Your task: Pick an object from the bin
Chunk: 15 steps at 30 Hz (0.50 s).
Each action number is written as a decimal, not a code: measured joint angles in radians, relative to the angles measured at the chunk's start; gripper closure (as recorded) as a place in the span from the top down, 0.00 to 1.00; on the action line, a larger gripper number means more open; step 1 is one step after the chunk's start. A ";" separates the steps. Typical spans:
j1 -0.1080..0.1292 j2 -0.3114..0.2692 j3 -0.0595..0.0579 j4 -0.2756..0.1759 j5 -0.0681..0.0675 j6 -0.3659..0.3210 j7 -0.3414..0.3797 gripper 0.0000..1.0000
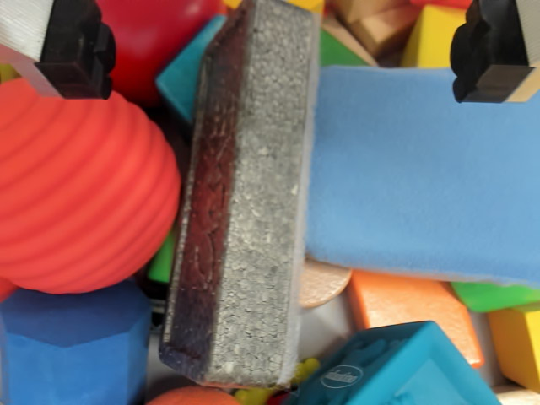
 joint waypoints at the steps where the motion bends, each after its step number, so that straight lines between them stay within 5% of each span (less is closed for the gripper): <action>1: 0.000 0.007 0.000 0.000 0.000 0.007 0.000 1.00; 15: 0.000 0.075 0.001 0.000 0.000 0.075 0.000 1.00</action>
